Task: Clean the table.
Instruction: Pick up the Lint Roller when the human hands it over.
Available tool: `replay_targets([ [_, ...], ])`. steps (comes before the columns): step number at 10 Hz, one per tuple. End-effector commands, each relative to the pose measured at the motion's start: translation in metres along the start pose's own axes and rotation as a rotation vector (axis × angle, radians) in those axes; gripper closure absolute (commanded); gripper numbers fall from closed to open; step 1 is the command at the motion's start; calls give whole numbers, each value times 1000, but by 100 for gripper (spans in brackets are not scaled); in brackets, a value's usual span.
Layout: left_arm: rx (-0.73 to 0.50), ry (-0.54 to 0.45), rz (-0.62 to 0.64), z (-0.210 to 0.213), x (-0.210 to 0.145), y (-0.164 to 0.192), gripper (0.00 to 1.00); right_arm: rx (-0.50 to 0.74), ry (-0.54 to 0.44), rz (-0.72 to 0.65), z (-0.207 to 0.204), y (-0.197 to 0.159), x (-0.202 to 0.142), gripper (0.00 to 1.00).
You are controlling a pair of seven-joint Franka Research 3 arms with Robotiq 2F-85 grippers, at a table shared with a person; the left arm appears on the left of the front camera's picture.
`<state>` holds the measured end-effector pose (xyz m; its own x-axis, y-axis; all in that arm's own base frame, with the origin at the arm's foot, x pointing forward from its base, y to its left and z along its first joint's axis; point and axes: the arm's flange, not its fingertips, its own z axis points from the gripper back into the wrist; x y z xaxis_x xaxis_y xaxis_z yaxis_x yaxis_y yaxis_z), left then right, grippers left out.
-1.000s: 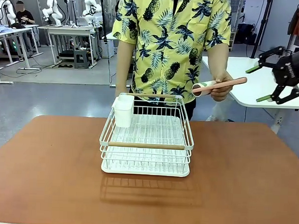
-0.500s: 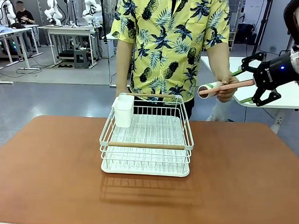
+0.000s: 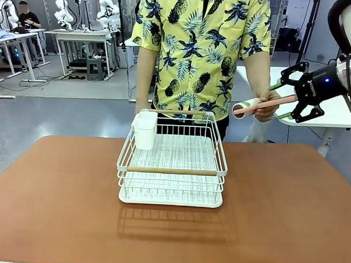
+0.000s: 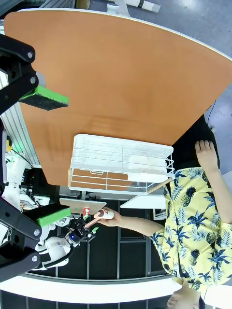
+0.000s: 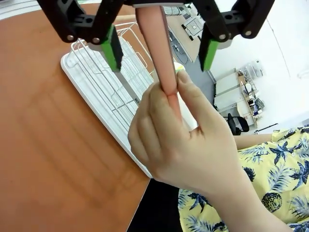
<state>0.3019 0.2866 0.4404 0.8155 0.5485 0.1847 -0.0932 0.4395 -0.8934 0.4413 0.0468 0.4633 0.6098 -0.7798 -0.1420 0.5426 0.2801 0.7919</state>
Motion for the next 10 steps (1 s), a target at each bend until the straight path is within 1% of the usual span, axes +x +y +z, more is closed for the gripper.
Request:
replay_targets([
  [1, -21, -3, 4, 3, -1, 0, 0, 33, 1, 13, -7, -3, 3, 39],
  [2, -21, -3, 4, 3, -1, 0, 0, 42, -2, 14, -5, -2, 4, 44],
  [3, -21, -3, 4, 3, -1, 0, 0, 50, -5, 14, -4, -2, 5, 58],
  [4, -21, -3, 4, 3, -1, 0, 0, 55, -6, 16, -4, -1, 4, 63],
  [5, -21, -3, 4, 3, -1, 0, 0, 59, -10, 19, -3, -2, 4, 77],
  [6, -21, -3, 4, 3, -1, 0, 0, 60, -10, 18, -2, -2, 5, 83],
  [7, -21, -3, 4, 3, -1, 0, 0, 64, -12, 18, -1, -2, 5, 96],
  [8, -21, -3, 4, 3, -1, 0, 0, 67, -14, 18, 1, -1, 6, 100],
  [10, -21, -3, 4, 3, -1, 0, 0, 80, -24, 3, 3, -1, 9, 100],
])
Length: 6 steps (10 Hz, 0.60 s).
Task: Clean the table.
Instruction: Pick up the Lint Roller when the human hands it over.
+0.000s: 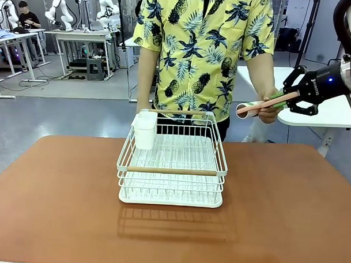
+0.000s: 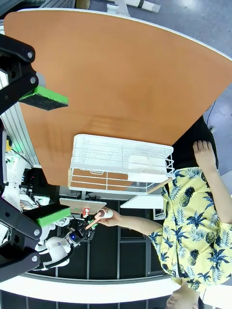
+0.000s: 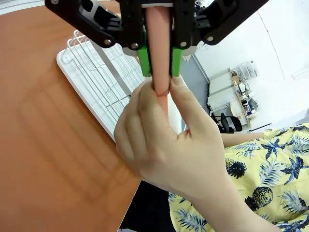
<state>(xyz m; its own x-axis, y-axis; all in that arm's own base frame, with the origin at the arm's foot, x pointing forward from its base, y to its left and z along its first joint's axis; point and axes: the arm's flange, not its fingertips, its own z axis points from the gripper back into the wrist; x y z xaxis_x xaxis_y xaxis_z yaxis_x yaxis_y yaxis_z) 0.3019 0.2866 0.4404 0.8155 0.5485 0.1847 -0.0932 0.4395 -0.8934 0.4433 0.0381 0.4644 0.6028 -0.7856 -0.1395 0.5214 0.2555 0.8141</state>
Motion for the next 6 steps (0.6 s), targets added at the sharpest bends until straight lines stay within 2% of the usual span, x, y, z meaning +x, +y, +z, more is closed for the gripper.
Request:
replay_targets([
  [1, -21, -3, 4, 3, -1, 0, 0, 39, -39, 23, 1, -2, 8, 96],
  [2, -21, -3, 4, 3, -1, 0, 0, 0, 0, 0, 0, 0, 0, 96],
  [6, -21, -3, 4, 3, -1, 0, 0, 0, 0, 0, 0, 0, 0, 96],
])
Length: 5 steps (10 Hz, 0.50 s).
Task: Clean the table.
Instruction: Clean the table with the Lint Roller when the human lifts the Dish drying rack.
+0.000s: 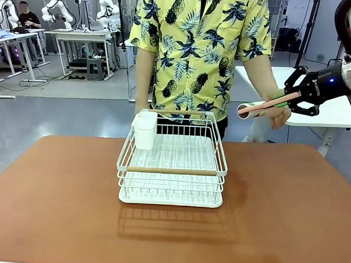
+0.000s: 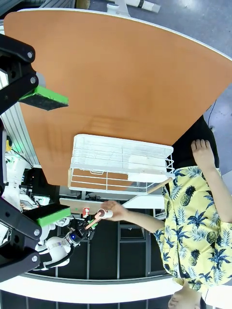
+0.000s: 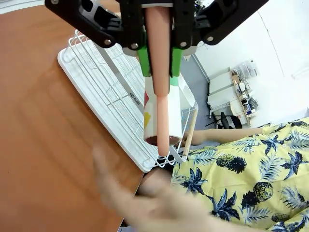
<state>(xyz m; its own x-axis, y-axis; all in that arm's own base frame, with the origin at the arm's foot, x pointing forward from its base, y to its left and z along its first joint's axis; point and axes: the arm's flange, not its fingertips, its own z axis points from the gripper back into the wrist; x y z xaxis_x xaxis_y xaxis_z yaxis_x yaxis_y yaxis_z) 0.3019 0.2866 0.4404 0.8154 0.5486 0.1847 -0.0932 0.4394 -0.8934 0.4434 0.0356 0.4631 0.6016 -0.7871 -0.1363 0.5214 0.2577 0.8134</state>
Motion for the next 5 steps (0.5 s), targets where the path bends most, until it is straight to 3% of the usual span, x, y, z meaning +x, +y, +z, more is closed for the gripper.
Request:
replay_targets([
  [1, -21, -3, 4, 3, -1, 0, 0, 2, 3, -2, -1, 2, -2, 96],
  [5, -21, -3, 4, 3, -1, 0, 0, 2, 3, -2, -1, 2, -2, 96],
])
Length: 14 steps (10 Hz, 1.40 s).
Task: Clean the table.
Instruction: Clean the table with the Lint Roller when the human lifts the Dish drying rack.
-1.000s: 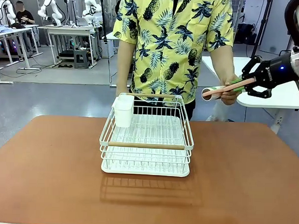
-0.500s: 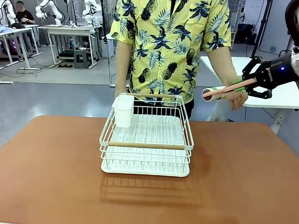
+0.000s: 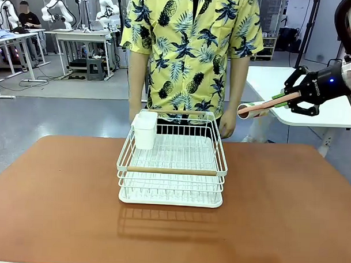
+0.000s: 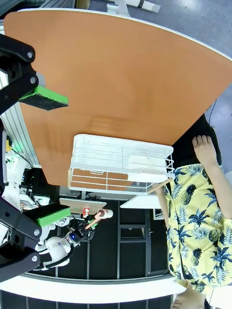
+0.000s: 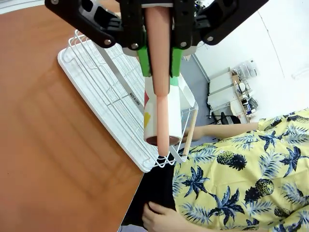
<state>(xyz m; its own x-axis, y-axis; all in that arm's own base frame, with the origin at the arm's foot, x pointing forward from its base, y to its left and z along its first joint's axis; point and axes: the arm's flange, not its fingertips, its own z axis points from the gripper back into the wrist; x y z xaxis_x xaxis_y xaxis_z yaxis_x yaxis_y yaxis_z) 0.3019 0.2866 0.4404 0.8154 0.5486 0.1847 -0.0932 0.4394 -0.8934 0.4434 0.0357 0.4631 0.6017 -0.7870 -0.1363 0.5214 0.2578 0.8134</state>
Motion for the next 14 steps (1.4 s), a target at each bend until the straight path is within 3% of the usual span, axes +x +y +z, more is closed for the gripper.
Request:
replay_targets([
  [1, -21, -3, 4, 3, -1, 0, 0, 2, 3, -2, -1, 2, -2, 96],
  [14, -21, -3, 4, 3, -1, 0, 0, 2, 3, -2, -1, 2, -2, 96],
])
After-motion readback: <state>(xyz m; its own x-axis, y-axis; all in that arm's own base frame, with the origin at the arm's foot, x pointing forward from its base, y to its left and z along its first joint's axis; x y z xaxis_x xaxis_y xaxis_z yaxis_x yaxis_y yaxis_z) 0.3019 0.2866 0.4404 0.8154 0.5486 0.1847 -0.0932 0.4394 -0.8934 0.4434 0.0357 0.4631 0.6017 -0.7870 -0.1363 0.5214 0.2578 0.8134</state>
